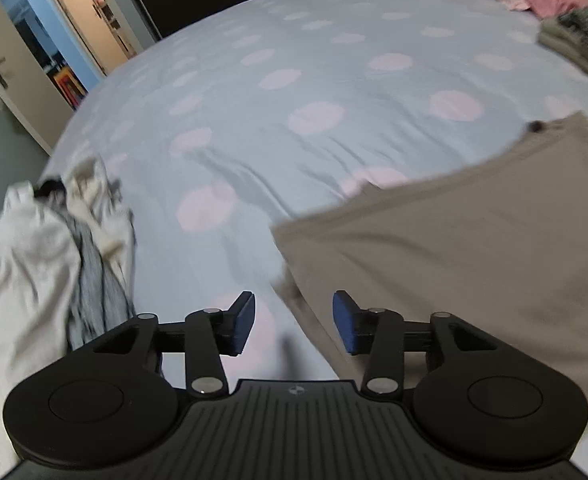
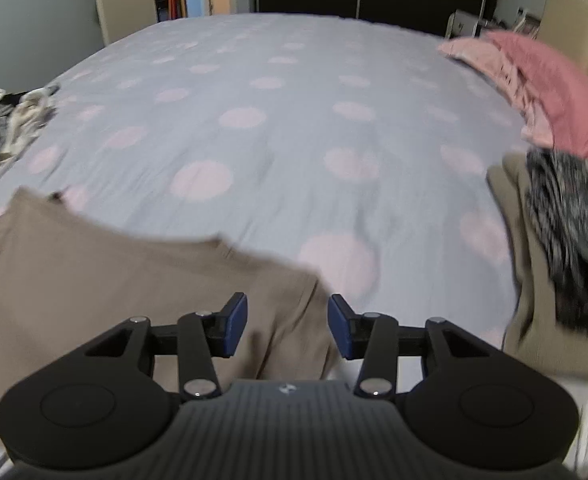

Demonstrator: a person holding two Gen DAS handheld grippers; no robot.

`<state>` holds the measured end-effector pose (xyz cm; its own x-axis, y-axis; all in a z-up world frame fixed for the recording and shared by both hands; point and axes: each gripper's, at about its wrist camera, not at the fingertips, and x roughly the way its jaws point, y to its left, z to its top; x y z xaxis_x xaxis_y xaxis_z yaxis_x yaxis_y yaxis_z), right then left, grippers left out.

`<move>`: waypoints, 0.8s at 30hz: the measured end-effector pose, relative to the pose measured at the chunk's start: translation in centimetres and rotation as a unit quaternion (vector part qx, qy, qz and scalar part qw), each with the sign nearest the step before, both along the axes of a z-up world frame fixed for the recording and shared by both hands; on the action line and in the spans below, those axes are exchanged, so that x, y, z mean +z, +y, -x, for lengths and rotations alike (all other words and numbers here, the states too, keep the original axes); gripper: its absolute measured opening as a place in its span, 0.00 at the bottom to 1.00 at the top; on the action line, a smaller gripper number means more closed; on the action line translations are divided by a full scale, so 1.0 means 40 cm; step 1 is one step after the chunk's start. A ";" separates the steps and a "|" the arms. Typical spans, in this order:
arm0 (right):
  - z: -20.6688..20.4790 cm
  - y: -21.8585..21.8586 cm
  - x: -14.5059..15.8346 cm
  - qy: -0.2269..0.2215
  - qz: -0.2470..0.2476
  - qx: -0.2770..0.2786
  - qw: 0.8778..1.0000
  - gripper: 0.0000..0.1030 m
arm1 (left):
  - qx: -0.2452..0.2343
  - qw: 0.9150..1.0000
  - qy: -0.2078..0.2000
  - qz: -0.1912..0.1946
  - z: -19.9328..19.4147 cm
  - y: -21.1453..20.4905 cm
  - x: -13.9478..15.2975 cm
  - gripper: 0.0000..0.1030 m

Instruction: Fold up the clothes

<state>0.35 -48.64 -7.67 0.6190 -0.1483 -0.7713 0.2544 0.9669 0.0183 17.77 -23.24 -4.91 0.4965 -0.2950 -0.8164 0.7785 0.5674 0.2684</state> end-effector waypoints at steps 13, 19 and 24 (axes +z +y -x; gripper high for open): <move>0.307 0.100 -0.068 0.045 -0.130 -0.079 0.987 0.51 | 0.122 0.974 0.136 0.133 0.179 0.276 -0.024 0.44; 0.356 0.111 -0.116 0.035 -0.182 -0.128 0.974 0.51 | 0.170 0.957 0.172 0.158 0.197 0.300 -0.096 0.43; 0.360 0.105 -0.143 0.025 -0.202 -0.131 0.970 0.52 | 0.166 0.961 0.154 0.161 0.214 0.287 -0.122 0.44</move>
<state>-14.07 -44.43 -13.41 0.5614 0.0246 -0.8272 0.5004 0.7860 0.3630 9.19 -11.74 -9.77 0.3575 -0.4238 -0.8322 0.5539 0.8137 -0.1764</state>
